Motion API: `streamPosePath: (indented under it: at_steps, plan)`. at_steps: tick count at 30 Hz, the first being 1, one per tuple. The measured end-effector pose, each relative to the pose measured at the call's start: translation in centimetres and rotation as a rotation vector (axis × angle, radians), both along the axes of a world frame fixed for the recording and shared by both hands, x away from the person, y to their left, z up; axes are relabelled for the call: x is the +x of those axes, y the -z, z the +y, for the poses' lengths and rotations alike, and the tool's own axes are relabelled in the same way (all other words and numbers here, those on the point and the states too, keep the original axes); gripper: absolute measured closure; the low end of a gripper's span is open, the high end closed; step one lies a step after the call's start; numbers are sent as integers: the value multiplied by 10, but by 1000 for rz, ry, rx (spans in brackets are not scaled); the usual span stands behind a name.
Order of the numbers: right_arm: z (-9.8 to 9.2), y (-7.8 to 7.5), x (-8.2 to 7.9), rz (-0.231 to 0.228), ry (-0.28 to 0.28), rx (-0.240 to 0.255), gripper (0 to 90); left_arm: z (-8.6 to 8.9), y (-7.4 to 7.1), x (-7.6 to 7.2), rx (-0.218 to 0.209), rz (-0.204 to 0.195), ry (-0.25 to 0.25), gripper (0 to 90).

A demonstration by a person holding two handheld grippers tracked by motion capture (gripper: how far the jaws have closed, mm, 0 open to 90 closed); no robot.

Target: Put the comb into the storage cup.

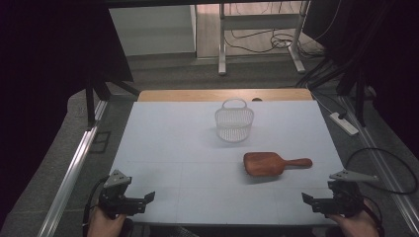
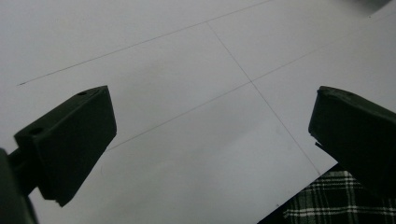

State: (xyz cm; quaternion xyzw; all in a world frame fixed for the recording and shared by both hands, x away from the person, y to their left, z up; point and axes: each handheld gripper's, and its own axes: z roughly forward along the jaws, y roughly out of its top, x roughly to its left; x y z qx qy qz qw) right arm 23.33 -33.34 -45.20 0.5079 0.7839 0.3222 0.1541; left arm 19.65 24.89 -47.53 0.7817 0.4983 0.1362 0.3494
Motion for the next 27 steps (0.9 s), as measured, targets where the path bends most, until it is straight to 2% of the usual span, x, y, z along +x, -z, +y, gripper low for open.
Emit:
streamPosePath:
  at_steps: [5,8,13,27]
  plan:
    - [0,0,0,-3,-1,10,0,2,-1,-1,1,-4,-21,9]
    - [1,0,0,-1,-8,2,0,3,0,-3,30,-2,-27,6]
    - [3,0,1,-1,-16,-13,0,2,0,-3,28,2,-8,7]
    - [4,-1,0,-22,-35,-12,0,2,1,-4,27,4,6,13]
